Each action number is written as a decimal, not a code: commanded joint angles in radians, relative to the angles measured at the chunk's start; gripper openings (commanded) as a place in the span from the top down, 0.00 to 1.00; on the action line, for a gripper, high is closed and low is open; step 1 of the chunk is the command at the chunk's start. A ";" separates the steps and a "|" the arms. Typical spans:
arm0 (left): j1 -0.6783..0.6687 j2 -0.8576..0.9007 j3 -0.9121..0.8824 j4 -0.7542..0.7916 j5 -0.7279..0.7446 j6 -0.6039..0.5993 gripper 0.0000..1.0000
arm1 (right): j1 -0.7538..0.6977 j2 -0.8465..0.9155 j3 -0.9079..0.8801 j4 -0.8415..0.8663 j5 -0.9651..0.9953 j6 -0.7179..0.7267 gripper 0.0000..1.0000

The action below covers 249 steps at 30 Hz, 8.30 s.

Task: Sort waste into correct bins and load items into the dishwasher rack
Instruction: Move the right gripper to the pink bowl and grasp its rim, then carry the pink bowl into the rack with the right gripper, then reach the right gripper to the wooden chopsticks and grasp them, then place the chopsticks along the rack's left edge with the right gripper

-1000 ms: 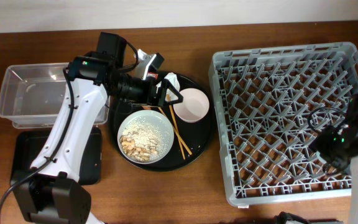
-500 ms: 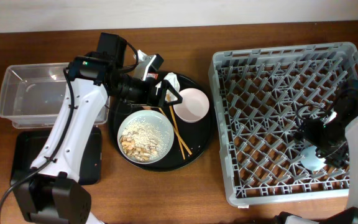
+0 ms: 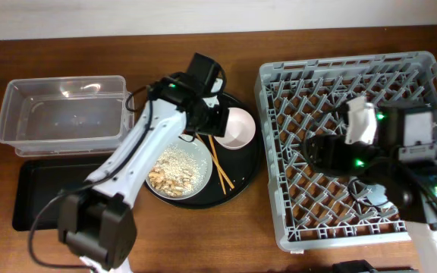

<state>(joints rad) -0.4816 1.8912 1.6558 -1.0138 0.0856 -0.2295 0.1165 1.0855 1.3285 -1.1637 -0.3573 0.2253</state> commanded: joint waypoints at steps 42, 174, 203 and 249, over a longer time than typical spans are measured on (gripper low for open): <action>0.292 -0.596 0.019 -0.365 -0.101 -0.055 0.01 | 0.408 0.725 0.016 0.391 0.419 0.487 0.55; 0.292 -0.595 0.019 -0.365 -0.101 -0.055 0.01 | 0.274 0.729 0.287 0.064 0.227 0.006 0.96; 0.292 -0.595 0.019 -0.365 -0.101 -0.055 0.01 | 0.546 1.032 0.219 0.202 0.277 0.255 0.64; 0.292 -0.595 0.019 -0.365 -0.101 -0.055 0.01 | 0.439 0.047 0.275 -0.084 0.461 0.151 0.02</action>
<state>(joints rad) -0.1940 1.3041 1.6676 -1.3804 -0.0086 -0.2810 0.5480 1.1572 1.5936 -1.1839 0.1104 0.3664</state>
